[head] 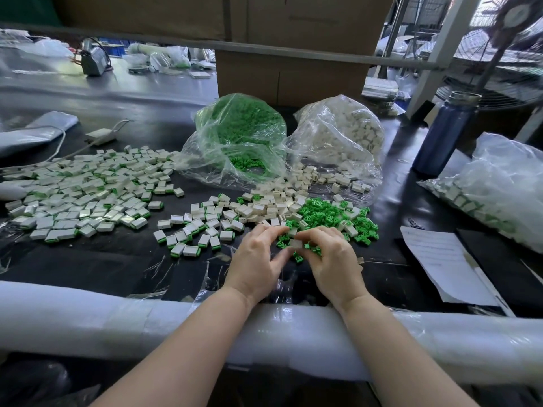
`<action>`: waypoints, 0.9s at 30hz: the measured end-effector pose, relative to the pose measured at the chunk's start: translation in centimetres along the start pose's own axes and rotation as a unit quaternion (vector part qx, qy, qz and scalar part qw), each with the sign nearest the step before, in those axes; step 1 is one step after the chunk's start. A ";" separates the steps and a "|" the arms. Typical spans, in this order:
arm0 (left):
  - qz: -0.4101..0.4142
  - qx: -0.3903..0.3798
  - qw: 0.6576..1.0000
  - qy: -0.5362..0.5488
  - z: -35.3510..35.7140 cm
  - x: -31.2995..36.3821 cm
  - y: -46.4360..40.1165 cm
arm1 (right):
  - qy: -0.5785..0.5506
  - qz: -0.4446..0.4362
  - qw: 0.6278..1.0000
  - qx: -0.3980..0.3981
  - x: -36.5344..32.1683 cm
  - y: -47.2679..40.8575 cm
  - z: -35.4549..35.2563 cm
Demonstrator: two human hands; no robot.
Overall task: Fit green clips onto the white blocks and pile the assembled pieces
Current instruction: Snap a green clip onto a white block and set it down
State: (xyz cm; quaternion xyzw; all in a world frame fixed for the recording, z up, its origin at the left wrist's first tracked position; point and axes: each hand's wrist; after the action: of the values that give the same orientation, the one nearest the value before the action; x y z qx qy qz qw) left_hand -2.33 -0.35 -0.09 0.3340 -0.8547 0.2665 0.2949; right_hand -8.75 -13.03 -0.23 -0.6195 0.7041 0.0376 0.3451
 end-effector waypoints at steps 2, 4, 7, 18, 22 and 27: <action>0.006 -0.016 1.000 0.025 -0.1 0.1 0.0 | -0.025 0.000 0.999 -0.022 -0.2 0.1 0.0; -0.010 -0.009 0.999 0.032 -0.1 0.0 0.0 | -0.024 0.016 0.999 -0.029 -0.1 0.2 0.0; -0.040 0.002 0.998 0.050 -0.1 -0.2 0.0 | 0.011 0.036 0.999 -0.024 0.3 0.1 0.1; -0.077 -0.018 0.991 0.110 -0.1 -0.3 -0.1 | 0.155 0.060 0.985 -0.041 0.8 0.0 0.9; -0.082 -0.022 0.987 0.133 -0.1 -0.3 -0.1 | 0.159 0.063 0.985 -0.026 0.9 0.0 0.8; -0.084 -0.029 0.985 0.148 0.0 -0.5 -0.2 | 0.067 0.076 0.995 0.022 0.3 0.2 0.3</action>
State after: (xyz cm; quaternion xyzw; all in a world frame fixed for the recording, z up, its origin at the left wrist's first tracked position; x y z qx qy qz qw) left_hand -1.92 -0.27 -0.36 0.3524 -0.7778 0.2622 0.4496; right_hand -8.81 -13.09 -0.66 -0.5574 0.7713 0.0066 0.3073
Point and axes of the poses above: each hand's wrist, its own y-axis away from the middle knuckle, its own z-axis out of the palm, x = y × z, and after that the axes turned 8 degrees about -x, right-handed
